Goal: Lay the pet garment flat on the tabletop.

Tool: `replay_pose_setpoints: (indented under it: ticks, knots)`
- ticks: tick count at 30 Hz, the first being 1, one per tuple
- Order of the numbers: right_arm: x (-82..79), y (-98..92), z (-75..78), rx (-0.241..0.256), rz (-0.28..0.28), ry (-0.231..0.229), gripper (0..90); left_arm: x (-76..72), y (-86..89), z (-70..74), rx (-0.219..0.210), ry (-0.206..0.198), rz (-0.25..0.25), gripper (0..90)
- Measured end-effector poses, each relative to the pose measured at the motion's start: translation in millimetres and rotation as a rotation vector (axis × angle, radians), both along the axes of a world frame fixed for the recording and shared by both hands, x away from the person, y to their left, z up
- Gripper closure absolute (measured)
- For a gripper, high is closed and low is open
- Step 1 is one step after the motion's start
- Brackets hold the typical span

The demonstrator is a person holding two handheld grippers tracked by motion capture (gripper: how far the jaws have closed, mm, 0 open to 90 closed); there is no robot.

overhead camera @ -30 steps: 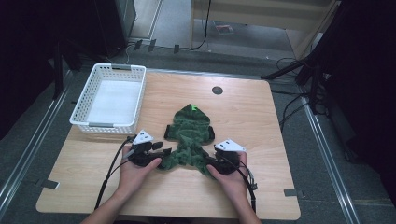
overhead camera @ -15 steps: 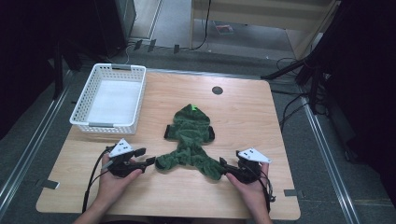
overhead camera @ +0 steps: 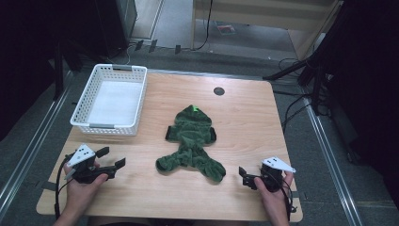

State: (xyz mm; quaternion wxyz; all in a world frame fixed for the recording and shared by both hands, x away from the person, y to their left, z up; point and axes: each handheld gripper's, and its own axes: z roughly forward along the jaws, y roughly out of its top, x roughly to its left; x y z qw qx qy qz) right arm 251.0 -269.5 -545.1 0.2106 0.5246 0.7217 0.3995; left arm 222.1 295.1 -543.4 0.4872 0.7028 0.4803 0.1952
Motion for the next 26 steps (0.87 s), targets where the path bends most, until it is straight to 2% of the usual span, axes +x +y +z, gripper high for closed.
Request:
replay_pose_setpoints:
  ticks: [2,5,9,13,17,18,21,26]
  knots:
    - [-2.0,-8.0,0.2,0.006,-0.028,-0.002,0.0,-2.3,8.9,0.3,-0.011,-0.005,0.012,8.8]
    - [-4.5,-20.3,0.1,0.016,-0.058,-0.004,0.0,-5.5,23.3,0.4,-0.019,-0.017,0.047,8.2]
    - [-9.2,-33.1,0.4,-0.024,-0.098,-0.027,0.0,-7.4,43.3,0.9,-0.041,-0.021,0.113,8.2]
    - [-14.3,-45.6,0.8,-0.022,-0.136,-0.034,0.0,-8.4,58.9,0.6,-0.058,-0.024,0.162,8.1]
    - [-18.9,-57.0,0.6,-0.048,-0.188,-0.054,0.0,-8.1,71.1,-0.5,-0.063,-0.036,0.219,8.1]
    - [-18.8,-58.4,0.0,-0.051,-0.201,-0.058,0.0,-7.5,73.5,-1.5,-0.076,-0.032,0.233,8.1]
    - [-16.9,-58.2,-1.2,-0.054,-0.219,-0.068,0.0,-6.3,76.8,-3.8,-0.115,-0.021,0.247,8.1]
    - [-17.4,-52.7,-2.3,-0.086,-0.213,-0.079,0.0,-3.8,75.7,-6.0,-0.117,-0.004,0.246,8.2]
